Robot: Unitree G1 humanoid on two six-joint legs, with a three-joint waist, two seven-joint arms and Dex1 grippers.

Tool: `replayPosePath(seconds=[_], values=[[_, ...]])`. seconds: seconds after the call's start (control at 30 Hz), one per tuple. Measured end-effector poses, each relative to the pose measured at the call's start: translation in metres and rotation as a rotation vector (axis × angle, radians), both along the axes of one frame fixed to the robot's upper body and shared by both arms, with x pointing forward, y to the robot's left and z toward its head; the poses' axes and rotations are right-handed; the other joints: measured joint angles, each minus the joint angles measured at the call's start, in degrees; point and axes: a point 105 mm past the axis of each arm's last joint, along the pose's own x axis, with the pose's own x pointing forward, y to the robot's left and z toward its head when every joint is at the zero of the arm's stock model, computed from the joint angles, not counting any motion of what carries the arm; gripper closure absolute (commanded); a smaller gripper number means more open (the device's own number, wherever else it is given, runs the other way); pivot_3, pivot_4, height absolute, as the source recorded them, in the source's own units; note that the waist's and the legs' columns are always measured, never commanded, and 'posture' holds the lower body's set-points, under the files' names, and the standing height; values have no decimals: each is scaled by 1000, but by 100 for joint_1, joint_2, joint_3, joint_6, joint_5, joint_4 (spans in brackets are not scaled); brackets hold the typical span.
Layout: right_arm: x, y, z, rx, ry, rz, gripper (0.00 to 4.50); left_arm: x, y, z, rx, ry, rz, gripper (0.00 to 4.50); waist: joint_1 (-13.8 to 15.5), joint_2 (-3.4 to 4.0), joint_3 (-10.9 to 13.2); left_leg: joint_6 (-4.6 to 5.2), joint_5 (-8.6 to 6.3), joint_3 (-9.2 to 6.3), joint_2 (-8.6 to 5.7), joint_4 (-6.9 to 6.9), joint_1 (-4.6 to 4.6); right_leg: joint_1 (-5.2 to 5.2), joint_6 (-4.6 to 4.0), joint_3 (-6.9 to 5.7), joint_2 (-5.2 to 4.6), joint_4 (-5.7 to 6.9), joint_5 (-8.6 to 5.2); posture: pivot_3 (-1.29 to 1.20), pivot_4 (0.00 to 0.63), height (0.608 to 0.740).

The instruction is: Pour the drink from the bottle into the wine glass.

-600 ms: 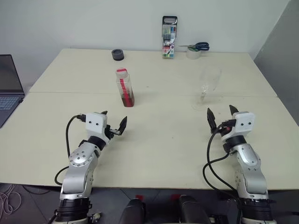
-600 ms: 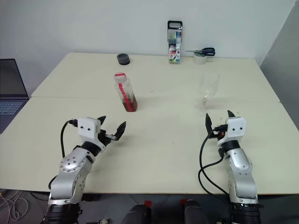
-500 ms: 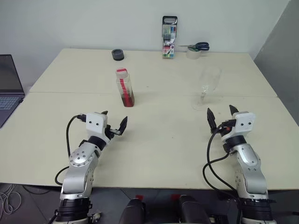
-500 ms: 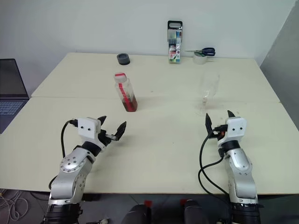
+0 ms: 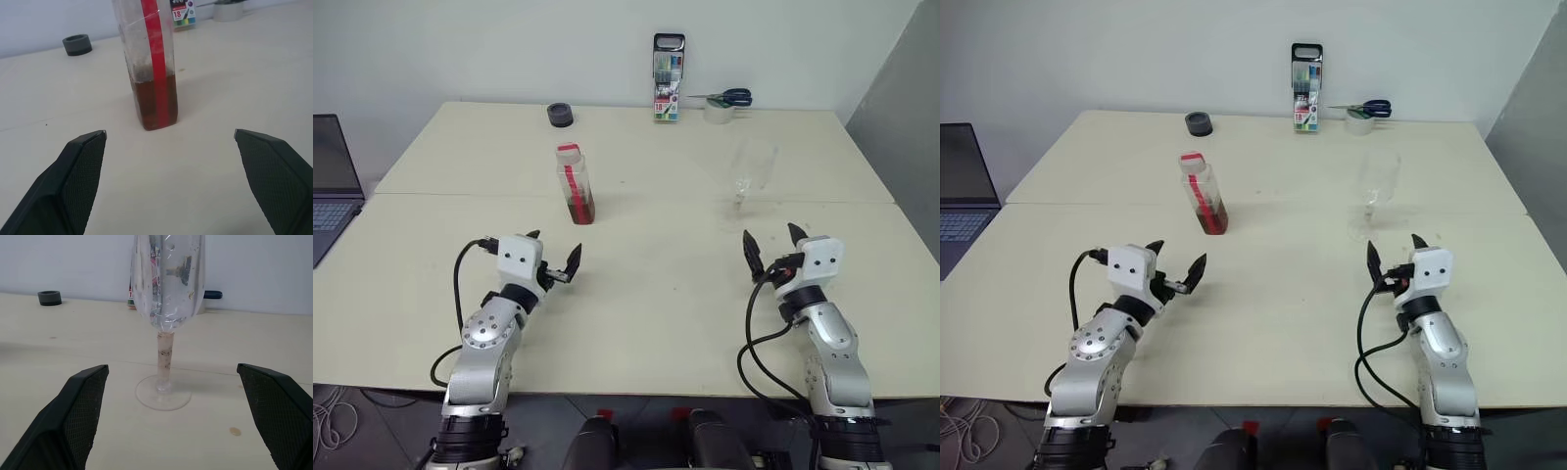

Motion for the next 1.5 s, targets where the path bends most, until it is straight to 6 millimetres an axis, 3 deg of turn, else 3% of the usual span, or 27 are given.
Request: replayPosePath(seconds=[0.43, 0.6, 0.73, 1.5], values=[[-2, 19, 0, -30, 14, 116, 0, 8, -6, 16, -10, -62, -16, 26, 1, 1, 1, 0, 0, 0, 0, 0, 0, 0, 0, 0, 0, 0, 0, 0, 150, 740], [-21, 61, 15, -74, 95, 478, 0, 24, -11, 21, 5, -73, 26, 26, 2, 8, 7, 0, 0, -4, -2, 4, -2, 2, 0, -3, 0, -1, 0, 0, 150, 740], [-30, 77, 34, -98, 113, 646, 0, 36, -19, 22, -21, -68, 69, 26, 8, 5, 8, 0, 0, -8, -3, 5, -6, 2, 0, -7, 0, -3, 0, 0, 150, 740], [-28, 84, 49, -132, 126, 713, 0, 76, -28, 36, -71, -38, 114, 26, 10, 2, 10, -2, 1, -8, -4, 5, -9, -1, 1, -9, -1, -5, 0, 0, 150, 740]])
